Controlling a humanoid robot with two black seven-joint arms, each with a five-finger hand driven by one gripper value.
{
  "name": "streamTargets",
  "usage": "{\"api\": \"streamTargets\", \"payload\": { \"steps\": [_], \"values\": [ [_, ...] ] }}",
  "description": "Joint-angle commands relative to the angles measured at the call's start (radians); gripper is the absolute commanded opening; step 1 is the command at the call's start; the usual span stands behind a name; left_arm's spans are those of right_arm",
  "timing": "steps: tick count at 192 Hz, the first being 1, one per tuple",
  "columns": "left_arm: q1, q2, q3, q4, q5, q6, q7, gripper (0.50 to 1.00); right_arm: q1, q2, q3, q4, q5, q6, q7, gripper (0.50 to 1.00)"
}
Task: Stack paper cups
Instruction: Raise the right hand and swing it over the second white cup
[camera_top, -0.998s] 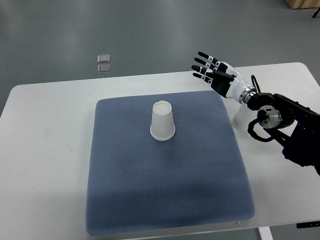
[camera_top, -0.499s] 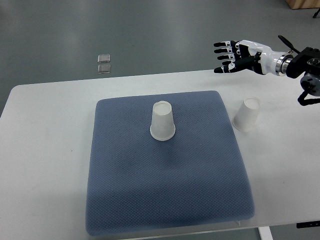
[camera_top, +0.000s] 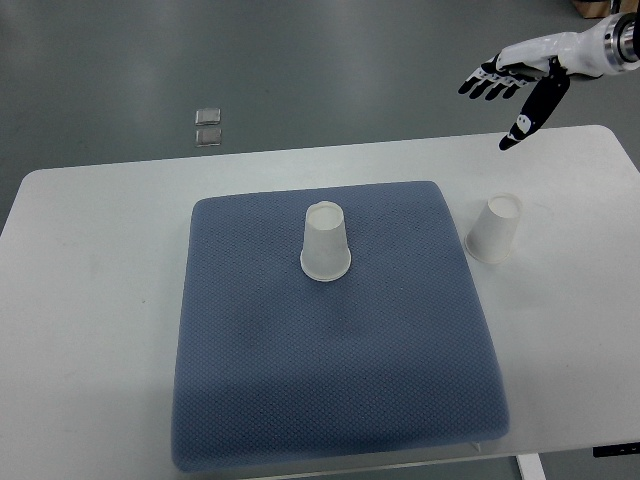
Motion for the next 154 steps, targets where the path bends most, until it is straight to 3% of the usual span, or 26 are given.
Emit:
{"api": "streamTargets", "payload": {
  "steps": [1,21,68,126,154],
  "values": [
    [0.000,0.000,0.001,0.001,0.001,-0.001,0.000,1.000,0.134,0.002,-0.060,0.033,-0.002,0.074,-0.012,0.915],
    [-0.002,0.000,0.001,-0.001,0.001,0.001,0.000,1.000,0.238,0.004,-0.092,0.059,-0.002,0.154,-0.016,0.915],
    [-0.002,0.000,-0.001,-0.007,0.000,0.001,0.000,1.000,0.232,0.017,-0.121,0.064,-0.028,0.147,-0.020,0.915],
    [-0.002,0.000,-0.001,-0.007,0.000,0.001,0.000,1.000,0.018,0.030,-0.127,0.042,-0.126,-0.116,-0.022,0.915],
    [-0.002,0.000,-0.002,-0.007,0.000,0.001,0.000,1.000,-0.058,0.051,-0.139,0.030,-0.128,-0.195,-0.034,0.915]
  ]
}}
